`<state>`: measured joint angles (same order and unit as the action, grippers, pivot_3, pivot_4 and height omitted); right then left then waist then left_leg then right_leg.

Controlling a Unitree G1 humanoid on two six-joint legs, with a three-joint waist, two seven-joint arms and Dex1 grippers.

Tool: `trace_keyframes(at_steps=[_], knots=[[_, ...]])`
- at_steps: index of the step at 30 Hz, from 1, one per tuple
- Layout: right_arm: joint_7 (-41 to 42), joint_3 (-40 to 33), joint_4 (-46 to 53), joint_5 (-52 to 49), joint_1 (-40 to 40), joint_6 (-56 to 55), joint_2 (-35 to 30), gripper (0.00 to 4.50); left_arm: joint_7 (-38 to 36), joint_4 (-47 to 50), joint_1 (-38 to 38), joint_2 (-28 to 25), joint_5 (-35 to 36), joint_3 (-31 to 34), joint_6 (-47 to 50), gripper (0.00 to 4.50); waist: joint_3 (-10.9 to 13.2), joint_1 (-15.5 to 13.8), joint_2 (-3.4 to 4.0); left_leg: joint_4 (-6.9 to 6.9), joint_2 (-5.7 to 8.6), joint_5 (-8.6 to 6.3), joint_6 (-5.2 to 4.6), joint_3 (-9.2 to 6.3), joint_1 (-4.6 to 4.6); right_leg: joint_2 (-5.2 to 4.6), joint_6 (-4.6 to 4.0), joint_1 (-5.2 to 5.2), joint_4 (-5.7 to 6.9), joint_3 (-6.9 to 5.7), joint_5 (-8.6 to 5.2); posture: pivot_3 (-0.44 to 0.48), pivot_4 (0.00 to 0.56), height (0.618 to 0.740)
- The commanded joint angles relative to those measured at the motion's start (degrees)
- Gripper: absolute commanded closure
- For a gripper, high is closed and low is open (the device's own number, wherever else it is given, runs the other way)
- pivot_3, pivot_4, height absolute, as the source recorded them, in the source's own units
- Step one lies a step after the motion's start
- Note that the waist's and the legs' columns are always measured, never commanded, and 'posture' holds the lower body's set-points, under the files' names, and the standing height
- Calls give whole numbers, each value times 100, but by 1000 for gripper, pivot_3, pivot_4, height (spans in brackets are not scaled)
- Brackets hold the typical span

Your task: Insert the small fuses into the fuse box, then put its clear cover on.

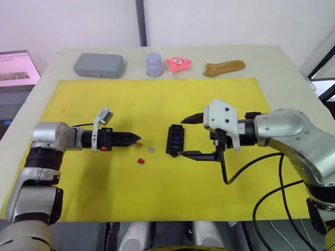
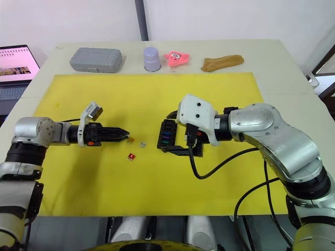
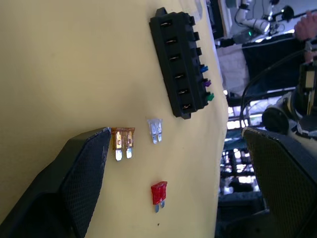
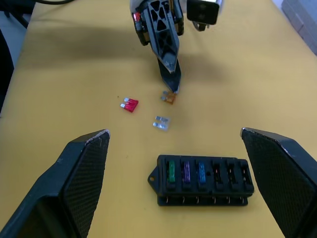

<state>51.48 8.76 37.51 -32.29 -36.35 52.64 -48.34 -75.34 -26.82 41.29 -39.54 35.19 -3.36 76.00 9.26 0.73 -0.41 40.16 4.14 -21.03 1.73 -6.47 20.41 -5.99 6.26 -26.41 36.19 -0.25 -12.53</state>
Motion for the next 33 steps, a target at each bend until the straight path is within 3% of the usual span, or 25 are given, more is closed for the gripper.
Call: trace_keyframes(at_steps=[1, 16, 21, 29, 31, 33], knots=[[-104, -131, 240, -50, -87, 19, -29, 34, 100, -186, 128, 97, -5, 5, -33, 0, -1, -9, 1, 0, 0, 0, 0, 0, -1, -2, 0, 1, 0, 0, 0, 0, 150, 740], [-175, -88, 302, -59, -194, 130, -69, 34, -81, -196, -188, 62, -291, -532, -598, 0, -4, -24, 2, 1, 3, 1, 2, 1, -3, -6, 0, 4, 0, 1, 0, 0, 150, 740], [-150, -49, 211, 11, -218, 60, -64, 0, -147, -289, -246, -12, -442, -643, -804, 2292, -4, 3, 2, -2, 2, 1, 2, 4, -3, -6, 0, 0, 0, 1, 0, 0, 150, 740], [-157, 10, 154, 88, -217, -6, -28, 0, -206, -575, -227, -37, -624, -674, -1050, 2292, -4, 8, 2, -4, 1, 1, 2, 5, -4, -5, 0, -1, 0, 1, 0, 0, 150, 740], [-157, 14, 146, 105, -200, -31, -32, 0, -203, -652, -214, -44, -661, -663, -1121, 2880, -4, 10, 2, -5, 1, 1, 2, 5, -4, -5, 0, -1, 0, 1, 0, 0, 150, 740], [-165, 26, 136, 121, -190, -58, -31, 0, -230, -720, -203, -55, -711, -666, -1199, 3749, -4, 18, 2, -5, 0, 1, 2, 6, -5, -3, 0, -2, 0, 1, 0, 0, 150, 740]])
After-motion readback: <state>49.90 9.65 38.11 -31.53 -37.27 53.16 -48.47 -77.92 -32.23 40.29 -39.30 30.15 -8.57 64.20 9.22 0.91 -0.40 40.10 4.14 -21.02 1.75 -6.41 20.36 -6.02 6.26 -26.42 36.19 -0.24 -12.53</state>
